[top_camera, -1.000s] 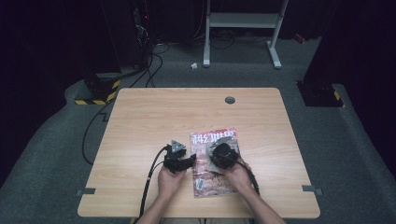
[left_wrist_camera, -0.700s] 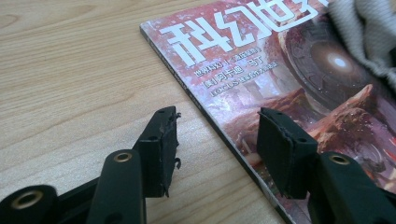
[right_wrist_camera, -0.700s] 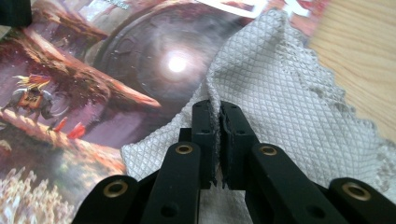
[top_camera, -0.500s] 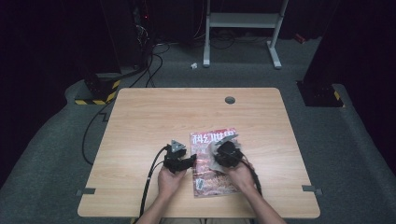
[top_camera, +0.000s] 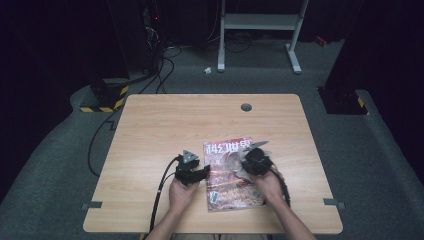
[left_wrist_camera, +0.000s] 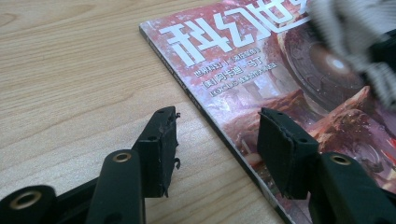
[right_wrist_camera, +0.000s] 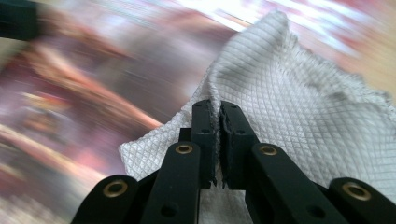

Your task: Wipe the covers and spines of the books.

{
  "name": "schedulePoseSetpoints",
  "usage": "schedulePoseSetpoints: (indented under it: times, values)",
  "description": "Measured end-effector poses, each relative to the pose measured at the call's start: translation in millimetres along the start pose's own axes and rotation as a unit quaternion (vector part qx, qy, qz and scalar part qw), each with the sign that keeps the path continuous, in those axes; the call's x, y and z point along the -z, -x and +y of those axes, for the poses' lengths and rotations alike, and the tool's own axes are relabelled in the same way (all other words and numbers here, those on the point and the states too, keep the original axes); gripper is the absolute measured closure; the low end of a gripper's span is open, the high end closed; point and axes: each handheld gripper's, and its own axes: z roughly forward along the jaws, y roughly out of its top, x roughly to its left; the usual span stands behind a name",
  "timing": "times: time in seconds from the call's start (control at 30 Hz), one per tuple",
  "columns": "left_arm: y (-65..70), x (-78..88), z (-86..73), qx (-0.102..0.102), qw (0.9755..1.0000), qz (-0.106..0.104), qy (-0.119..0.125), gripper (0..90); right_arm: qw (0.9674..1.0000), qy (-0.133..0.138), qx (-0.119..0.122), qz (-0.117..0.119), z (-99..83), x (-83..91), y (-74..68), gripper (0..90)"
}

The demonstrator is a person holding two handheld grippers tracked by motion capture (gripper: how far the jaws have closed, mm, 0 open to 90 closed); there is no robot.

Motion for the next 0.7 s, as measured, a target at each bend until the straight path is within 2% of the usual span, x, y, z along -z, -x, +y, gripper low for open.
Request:
schedulePoseSetpoints:
  times: [0.07, 0.1, 0.17, 0.27, 0.43, 0.53, 0.6, 0.7]
  values:
    - [-0.1, -0.1, 0.1, 0.001, 1.0000, -0.001, 0.000, 47.8, 0.9997, 0.002, -0.023, -0.007, -11.7, 10.1, 20.4, 84.6]
    - [0.0, -0.2, 0.1, 0.001, 1.0000, -0.001, 0.000, 47.8, 0.9994, 0.003, -0.028, -0.017, -16.6, 13.8, 26.4, 83.9]
    - [0.0, -0.4, 0.3, 0.001, 1.0000, -0.002, 0.000, 47.8, 0.9986, 0.006, -0.050, -0.016, -25.2, 16.7, 35.7, 82.8]
    - [0.1, -3.4, 2.5, 0.017, 0.9998, 0.002, 0.004, 47.8, 0.9968, 0.019, -0.077, -0.002, -31.0, 13.3, 43.2, 76.8]
    - [4.7, -11.7, 9.6, 0.012, 0.9999, 0.002, 0.000, 49.0, 0.9924, 0.044, -0.112, 0.025, -28.7, 8.4, 49.7, 72.6]
    - [5.2, -11.4, 10.3, 0.017, 0.9998, 0.008, -0.004, 52.7, 0.9919, 0.052, -0.113, 0.028, -29.2, 8.5, 49.7, 74.8]
    - [5.7, -9.9, 10.1, 0.018, 0.9998, 0.008, -0.007, 56.4, 0.9915, 0.051, -0.114, 0.037, -30.2, 7.7, 49.0, 80.8]
    - [8.7, -6.5, 8.4, 0.014, 0.9998, 0.009, -0.015, 58.2, 0.9931, 0.046, -0.102, 0.034, -32.2, 5.8, 44.0, 85.2]
